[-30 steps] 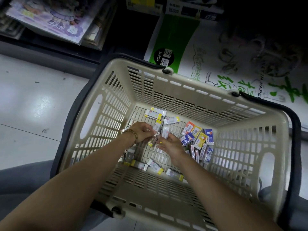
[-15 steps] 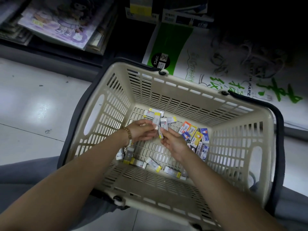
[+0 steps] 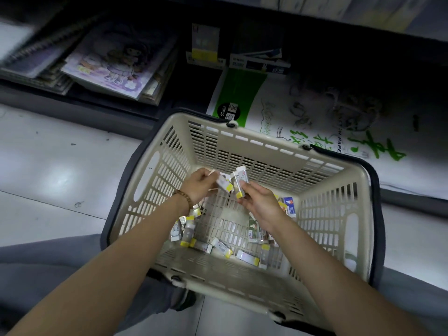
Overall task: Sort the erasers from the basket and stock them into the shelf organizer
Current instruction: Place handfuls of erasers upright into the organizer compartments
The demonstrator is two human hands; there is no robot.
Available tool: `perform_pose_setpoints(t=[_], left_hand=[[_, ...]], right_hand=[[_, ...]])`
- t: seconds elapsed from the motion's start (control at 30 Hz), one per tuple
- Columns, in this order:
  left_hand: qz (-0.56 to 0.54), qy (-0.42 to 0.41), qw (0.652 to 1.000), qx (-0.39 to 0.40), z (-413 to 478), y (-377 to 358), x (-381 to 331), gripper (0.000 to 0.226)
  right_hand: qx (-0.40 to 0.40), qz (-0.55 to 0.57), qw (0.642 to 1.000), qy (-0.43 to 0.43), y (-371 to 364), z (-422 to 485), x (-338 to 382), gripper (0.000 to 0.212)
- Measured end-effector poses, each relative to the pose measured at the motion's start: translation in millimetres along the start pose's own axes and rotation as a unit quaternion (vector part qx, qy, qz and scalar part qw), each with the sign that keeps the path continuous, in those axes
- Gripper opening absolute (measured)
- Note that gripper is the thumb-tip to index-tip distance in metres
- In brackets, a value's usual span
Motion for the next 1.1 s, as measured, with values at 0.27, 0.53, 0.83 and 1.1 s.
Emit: perform_pose_setpoints(t=[0.27, 0.53, 0.83, 1.1], left_hand=[[-0.134, 0.11, 0.984, 0.037, 5.3, -11.1, 23.6, 0.035], [-0.142, 0.197, 0.969, 0.045, 19.1, -2.4, 61.1, 0.032], [-0.108, 0.172, 0.977, -0.062, 50.7, 29.8, 72.6, 0.018], [-0.014, 0.119, 0.983, -0.138, 72.6, 31.0, 75.4, 0.013]], right_hand=[[-0.002, -0.069, 0.997, 0.032, -21.1, -0.3, -5.1, 0.02], [0.016, -0.176, 0.984, -0.014, -14.8, 20.0, -20.3, 0.034], [-0.078, -0.151, 0.981, -0.098, 17.5, 70.7, -44.3, 0.035], [-0.212, -0.193, 0.954, -0.084, 5.2, 98.7, -55.0, 0.033]])
Point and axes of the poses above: each hand's wrist, its own z-axis towards the middle knuckle, its own y-axis out of the back of the hand, x = y × z, the point moved 7 cm from there along z, towards the middle knuckle, and after that the axes turned 2 degrees about y, right-handed, at the moved point
